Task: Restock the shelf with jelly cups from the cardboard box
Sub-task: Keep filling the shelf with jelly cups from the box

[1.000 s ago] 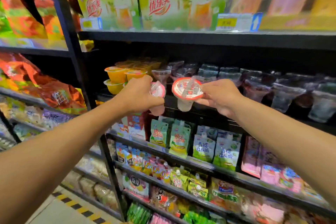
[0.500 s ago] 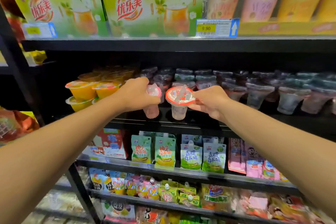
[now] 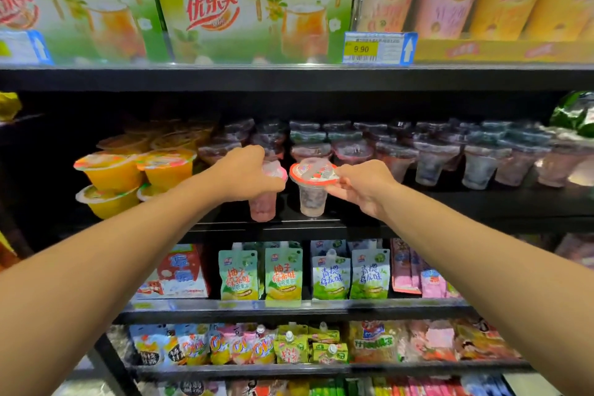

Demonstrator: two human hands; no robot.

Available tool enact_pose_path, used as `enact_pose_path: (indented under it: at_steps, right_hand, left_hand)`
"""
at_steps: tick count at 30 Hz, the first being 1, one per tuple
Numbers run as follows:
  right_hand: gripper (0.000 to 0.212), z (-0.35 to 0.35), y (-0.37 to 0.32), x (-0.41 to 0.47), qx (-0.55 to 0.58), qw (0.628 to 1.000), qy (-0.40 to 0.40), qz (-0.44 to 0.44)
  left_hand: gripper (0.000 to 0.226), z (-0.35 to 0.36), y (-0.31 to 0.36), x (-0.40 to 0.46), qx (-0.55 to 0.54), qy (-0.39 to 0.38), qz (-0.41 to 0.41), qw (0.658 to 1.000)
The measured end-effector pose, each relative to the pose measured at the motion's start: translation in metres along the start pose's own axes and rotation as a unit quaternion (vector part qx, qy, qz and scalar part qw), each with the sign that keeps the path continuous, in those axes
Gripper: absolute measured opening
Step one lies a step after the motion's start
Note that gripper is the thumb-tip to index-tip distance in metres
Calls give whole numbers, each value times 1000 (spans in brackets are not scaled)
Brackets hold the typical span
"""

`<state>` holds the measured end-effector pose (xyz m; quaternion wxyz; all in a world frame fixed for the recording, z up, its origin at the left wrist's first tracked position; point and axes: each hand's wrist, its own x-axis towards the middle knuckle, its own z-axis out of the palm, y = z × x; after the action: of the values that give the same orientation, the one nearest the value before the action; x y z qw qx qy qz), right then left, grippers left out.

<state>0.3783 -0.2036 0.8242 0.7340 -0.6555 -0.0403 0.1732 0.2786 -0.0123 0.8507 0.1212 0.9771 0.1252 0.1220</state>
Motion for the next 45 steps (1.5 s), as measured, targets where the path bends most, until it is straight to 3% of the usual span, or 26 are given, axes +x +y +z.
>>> enact_pose_path:
  at_steps: [5, 11, 21, 28, 32, 45]
  right_hand:
    - [14, 6, 2, 11, 3, 1000, -23, 16]
    - [17, 14, 7, 20, 13, 998, -61, 24]
    - [18, 20, 11, 22, 14, 995, -94, 30]
    - [17, 29, 12, 23, 26, 995, -96, 24]
    - [12, 36, 12, 22, 32, 993, -107, 31]
    - [22, 46, 14, 30, 35, 989, -135, 41]
  left_hand:
    - [70, -2, -10, 7, -15, 3, -6, 1000]
    - [59, -1, -20, 13, -27, 6, -42, 999]
    - [84, 12, -23, 6, -58, 83, -41, 994]
    - [72, 16, -27, -3, -67, 131, -44, 988]
    - [71, 14, -31, -4, -67, 135, -56, 987]
    - [64, 15, -40, -8, -47, 146, -53, 987]
